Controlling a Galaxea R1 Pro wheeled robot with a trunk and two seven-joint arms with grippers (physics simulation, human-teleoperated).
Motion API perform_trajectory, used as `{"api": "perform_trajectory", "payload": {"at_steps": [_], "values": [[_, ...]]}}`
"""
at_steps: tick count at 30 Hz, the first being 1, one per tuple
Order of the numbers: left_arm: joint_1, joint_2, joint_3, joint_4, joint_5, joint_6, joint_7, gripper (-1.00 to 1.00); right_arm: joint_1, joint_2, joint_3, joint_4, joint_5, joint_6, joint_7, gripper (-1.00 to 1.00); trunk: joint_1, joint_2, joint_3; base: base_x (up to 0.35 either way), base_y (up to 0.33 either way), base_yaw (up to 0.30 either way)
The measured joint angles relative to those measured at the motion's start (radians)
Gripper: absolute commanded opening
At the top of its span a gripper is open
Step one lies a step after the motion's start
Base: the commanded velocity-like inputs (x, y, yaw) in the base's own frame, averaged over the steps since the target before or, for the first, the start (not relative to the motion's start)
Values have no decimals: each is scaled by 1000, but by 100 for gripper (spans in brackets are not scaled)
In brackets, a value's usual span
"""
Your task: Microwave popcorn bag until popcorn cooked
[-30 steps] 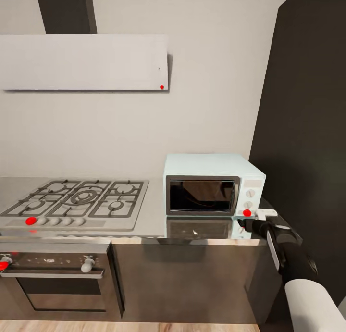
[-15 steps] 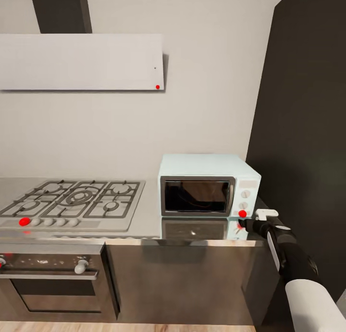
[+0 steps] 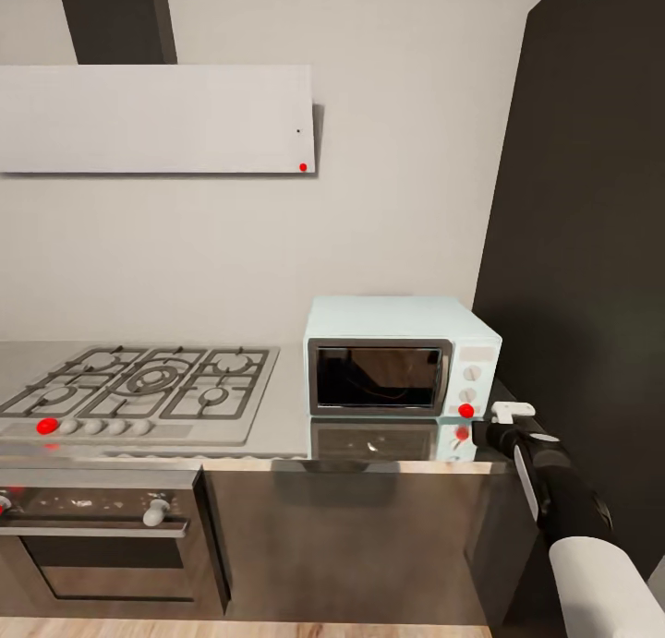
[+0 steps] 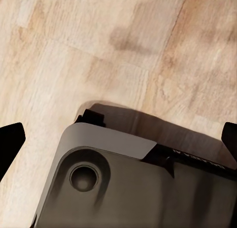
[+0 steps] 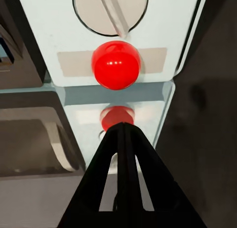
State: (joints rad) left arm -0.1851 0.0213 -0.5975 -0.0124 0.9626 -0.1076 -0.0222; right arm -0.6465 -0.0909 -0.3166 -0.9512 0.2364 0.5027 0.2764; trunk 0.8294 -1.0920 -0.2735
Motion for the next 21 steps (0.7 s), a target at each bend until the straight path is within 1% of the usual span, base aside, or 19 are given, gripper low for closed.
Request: {"api": "perform_trajectory", "payload": {"at_steps": [2, 4, 12, 21], "values": [[0, 0, 0, 1, 0, 1, 0, 100, 0, 0, 0, 0, 0, 0, -1, -100, 0, 0, 0, 4, 0, 0], [0, 0, 0, -1, 1, -1, -1, 100, 0, 10, 3, 11, 11, -5, -3, -100, 0, 0, 0, 0, 0, 0], [0, -2, -3, -1, 0, -1, 3, 100, 0, 10, 3, 11, 11, -4, 3, -100, 0, 0, 0, 12, 0, 0], [0, -1, -5, 0, 0, 1, 4, 100, 0, 11, 3, 14, 6, -5, -1, -100, 0, 0, 0, 179, 0, 0]]}}
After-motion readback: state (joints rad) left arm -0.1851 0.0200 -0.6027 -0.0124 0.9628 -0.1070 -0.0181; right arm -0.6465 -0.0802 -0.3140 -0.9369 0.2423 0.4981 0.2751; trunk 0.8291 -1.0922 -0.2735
